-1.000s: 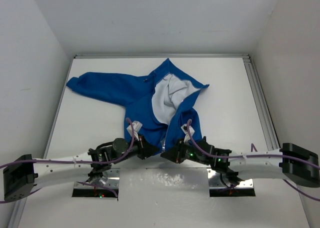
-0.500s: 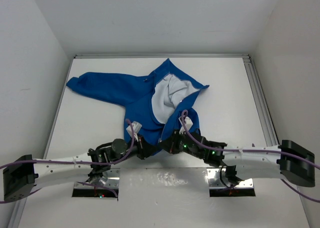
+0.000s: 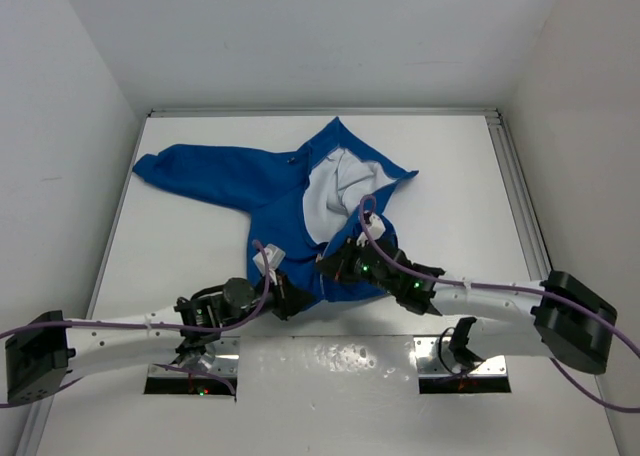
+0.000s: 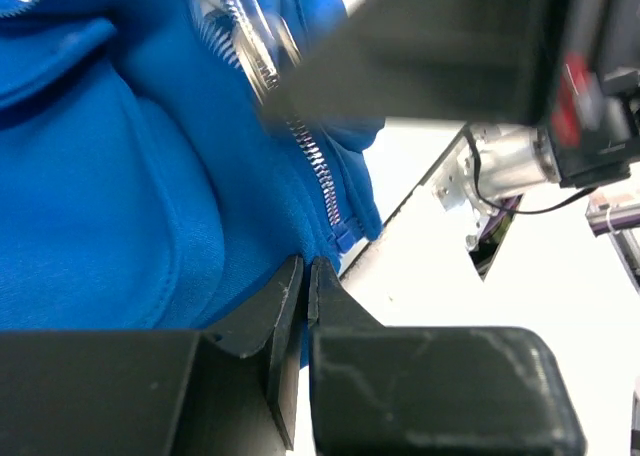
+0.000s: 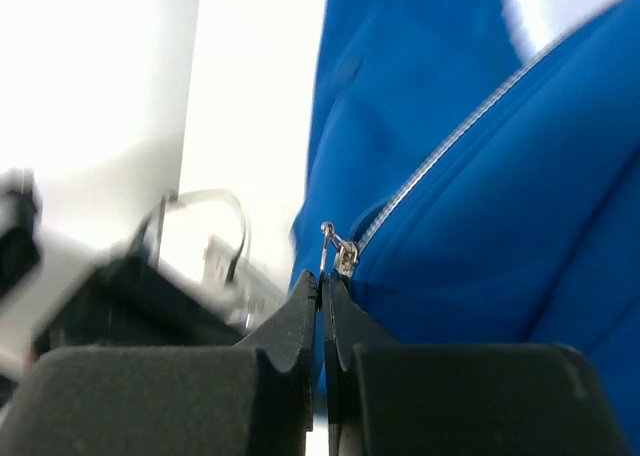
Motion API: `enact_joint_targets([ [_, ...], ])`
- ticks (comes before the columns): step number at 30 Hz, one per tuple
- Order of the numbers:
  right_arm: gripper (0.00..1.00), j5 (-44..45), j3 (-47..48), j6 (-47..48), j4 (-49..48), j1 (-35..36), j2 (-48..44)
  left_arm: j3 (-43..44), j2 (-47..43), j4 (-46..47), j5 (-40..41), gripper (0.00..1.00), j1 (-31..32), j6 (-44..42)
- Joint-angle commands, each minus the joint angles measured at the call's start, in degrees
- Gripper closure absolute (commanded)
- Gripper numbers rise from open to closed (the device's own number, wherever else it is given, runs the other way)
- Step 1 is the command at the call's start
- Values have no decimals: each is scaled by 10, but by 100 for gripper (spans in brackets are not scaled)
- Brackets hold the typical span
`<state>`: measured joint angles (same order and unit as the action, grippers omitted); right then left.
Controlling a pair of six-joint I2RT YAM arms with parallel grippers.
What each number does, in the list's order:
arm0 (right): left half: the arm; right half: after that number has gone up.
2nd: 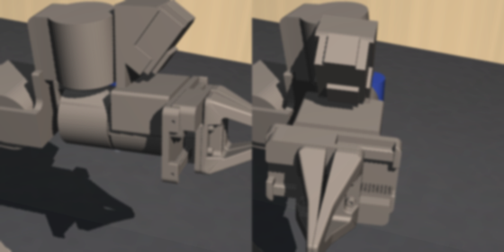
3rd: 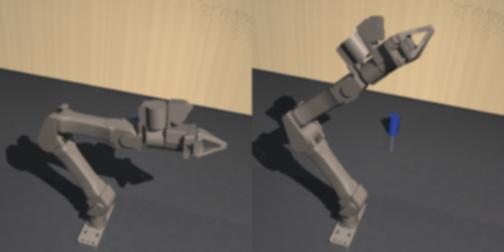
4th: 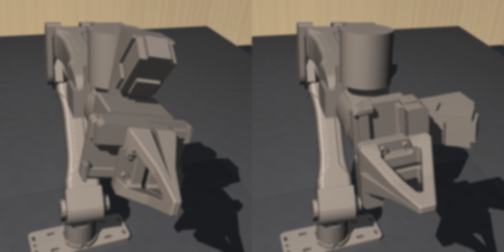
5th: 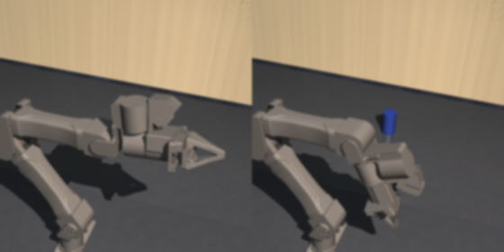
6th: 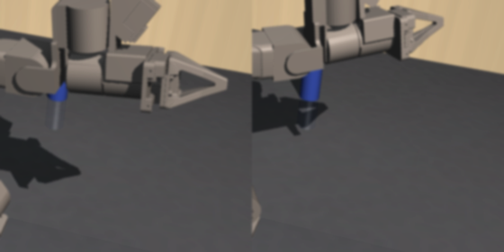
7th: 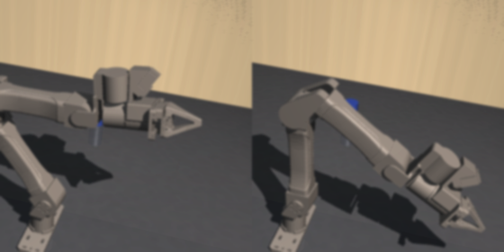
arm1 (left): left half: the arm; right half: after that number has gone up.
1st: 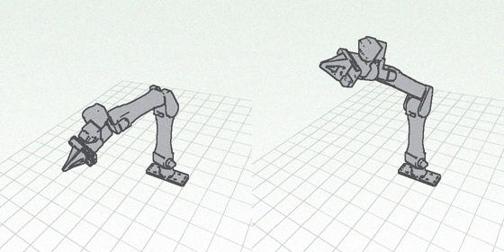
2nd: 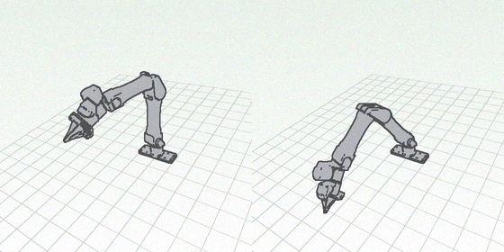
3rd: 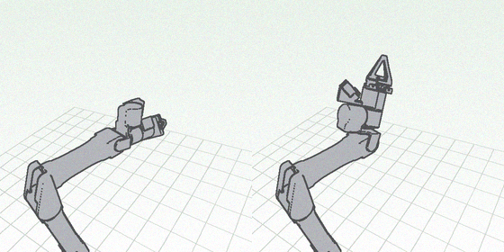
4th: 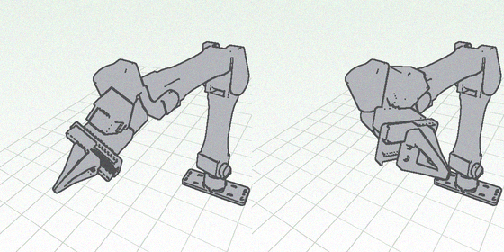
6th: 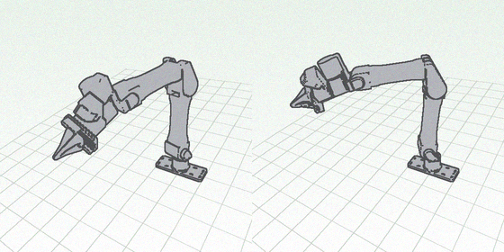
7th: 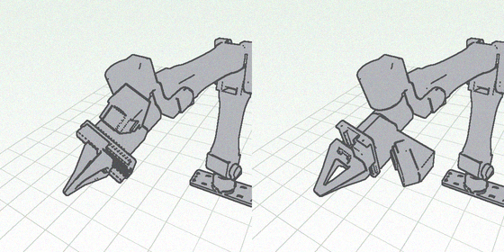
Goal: Zip up the jacket
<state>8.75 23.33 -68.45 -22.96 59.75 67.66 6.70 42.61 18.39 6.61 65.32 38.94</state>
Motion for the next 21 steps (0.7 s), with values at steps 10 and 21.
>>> enact_joint_targets([
  [10, 100, 86, 139, 73, -67, -172, 61, 17, -40, -93, -56, 100, 34, -9],
  [21, 100, 86, 492, 169, 75, -359, 215, 128, -248, -313, 25, 100, 46, -3],
])
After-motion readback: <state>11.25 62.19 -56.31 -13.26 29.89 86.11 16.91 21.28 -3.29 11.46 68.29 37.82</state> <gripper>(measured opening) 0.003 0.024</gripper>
